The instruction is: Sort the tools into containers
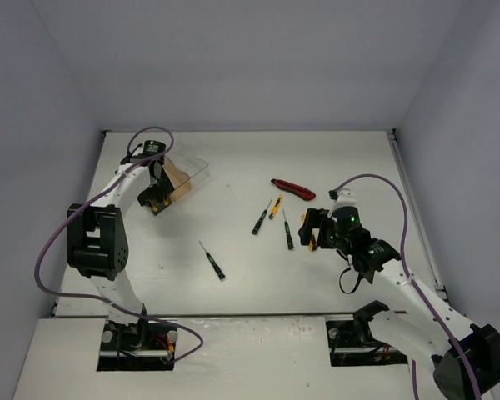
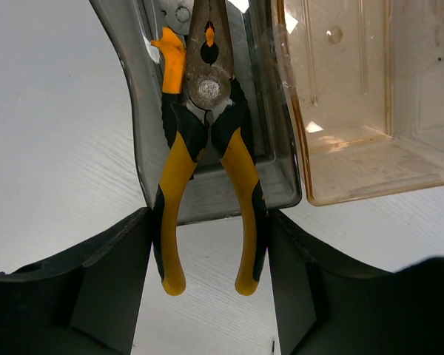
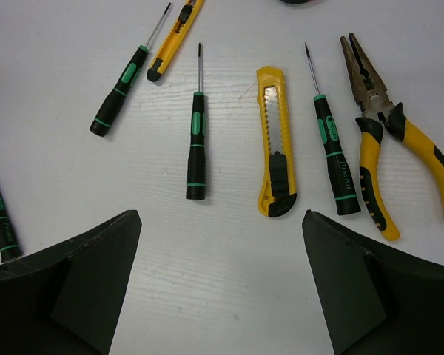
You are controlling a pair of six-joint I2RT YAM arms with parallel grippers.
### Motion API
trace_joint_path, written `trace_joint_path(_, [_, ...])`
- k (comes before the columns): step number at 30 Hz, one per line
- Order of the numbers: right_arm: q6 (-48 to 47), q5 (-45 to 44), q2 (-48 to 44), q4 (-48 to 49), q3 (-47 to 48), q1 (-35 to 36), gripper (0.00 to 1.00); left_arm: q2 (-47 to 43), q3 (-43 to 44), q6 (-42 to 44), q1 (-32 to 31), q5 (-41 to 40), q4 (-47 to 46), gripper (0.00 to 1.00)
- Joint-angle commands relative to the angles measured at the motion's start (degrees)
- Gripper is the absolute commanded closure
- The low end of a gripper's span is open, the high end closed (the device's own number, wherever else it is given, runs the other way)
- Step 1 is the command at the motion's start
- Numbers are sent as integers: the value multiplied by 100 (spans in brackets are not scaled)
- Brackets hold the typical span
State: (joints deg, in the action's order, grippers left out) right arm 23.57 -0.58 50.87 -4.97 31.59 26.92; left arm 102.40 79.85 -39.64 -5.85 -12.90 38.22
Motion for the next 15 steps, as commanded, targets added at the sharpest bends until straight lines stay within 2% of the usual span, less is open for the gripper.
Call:
trace_joint_path(1, [-47, 14, -34, 268, 49, -20, 11, -225, 348, -114, 84, -40, -42, 91])
trace_joint_path(11, [-46, 14, -16, 268, 66, -20, 11, -160, 478, -35, 181, -72, -43, 65])
trace_joint_path(15, [-46, 13, -17, 268, 57, -20, 11, -55, 634, 26, 216, -104, -67, 61])
